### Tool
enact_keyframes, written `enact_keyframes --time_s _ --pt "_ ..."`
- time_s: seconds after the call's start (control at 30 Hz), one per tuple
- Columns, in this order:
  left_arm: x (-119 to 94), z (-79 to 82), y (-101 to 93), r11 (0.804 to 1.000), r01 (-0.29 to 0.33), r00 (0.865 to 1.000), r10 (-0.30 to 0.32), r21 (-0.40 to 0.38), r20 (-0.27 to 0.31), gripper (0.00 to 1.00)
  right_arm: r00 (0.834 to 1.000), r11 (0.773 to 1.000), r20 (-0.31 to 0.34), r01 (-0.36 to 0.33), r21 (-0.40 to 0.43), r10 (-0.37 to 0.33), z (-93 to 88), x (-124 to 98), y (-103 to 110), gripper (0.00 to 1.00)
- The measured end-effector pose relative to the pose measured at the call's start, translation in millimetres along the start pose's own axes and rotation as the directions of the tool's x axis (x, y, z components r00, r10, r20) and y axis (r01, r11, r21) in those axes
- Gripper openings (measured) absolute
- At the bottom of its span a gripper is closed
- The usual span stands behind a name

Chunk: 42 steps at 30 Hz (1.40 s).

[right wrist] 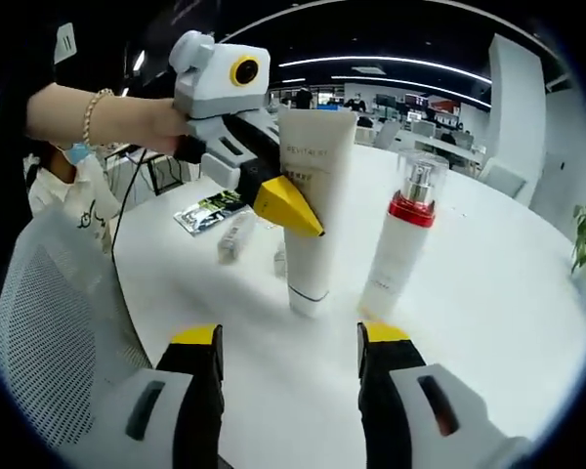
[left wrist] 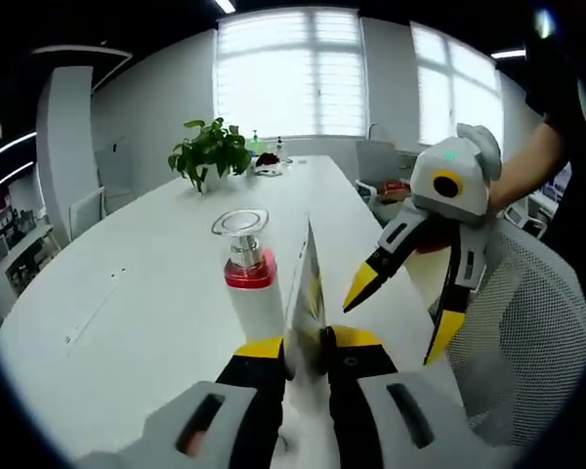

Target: Arrange the skincare products in the storage area until every visible bottle or jar stands upright without overlapping.

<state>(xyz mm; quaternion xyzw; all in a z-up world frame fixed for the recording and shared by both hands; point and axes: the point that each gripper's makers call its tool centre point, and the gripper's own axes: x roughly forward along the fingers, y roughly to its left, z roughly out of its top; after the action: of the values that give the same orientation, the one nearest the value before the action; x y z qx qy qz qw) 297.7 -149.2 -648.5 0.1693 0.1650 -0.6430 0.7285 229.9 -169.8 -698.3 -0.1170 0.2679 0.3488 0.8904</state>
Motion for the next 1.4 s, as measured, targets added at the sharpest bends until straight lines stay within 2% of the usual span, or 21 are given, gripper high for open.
enact_keyframes --time_s 0.33,0.6,1.0,1.1,1.13,1.17,1.27,1.4 --pt "8 1.4 28.7 1.0 -0.012 1.0 0.012 0.014 0.009 0.17 0.998 0.996 0.028 0.061 0.064 -0.063 -1.5 -9 -11 0.6" --pt "13 1.3 42.0 1.0 -0.014 1.0 0.014 0.018 0.006 0.17 0.998 0.995 0.032 0.058 0.079 -0.061 -1.4 -8 -8 0.62" --pt "15 1.7 42.3 1.0 -0.019 1.0 0.019 0.011 0.007 0.18 0.998 0.996 0.024 0.052 0.073 -0.054 -3.0 -6 -8 0.62" --pt "14 2.4 41.5 1.0 -0.029 1.0 0.029 -0.009 0.005 0.18 0.998 0.996 0.023 0.05 0.072 -0.052 -2.7 -6 -7 0.62" --pt "14 1.5 41.7 0.999 -0.034 0.999 0.035 -0.037 0.004 0.19 0.998 0.996 0.023 0.05 0.074 -0.052 -2.7 -6 -7 0.62" --pt "14 0.3 43.0 0.998 -0.041 0.999 0.041 -0.055 -0.002 0.2 0.998 0.996 0.023 0.05 0.073 -0.052 -2.8 -6 -7 0.62" --pt "13 -9.1 40.5 0.997 -0.057 0.997 0.054 -0.043 -0.056 0.23 0.998 0.996 0.024 0.055 0.073 -0.057 -2.2 -7 -8 0.62" --pt "7 -10.1 37.8 0.996 -0.06 0.997 0.056 -0.069 -0.051 0.37 0.998 0.996 0.029 0.061 0.069 -0.063 -0.7 -8 -10 0.62"
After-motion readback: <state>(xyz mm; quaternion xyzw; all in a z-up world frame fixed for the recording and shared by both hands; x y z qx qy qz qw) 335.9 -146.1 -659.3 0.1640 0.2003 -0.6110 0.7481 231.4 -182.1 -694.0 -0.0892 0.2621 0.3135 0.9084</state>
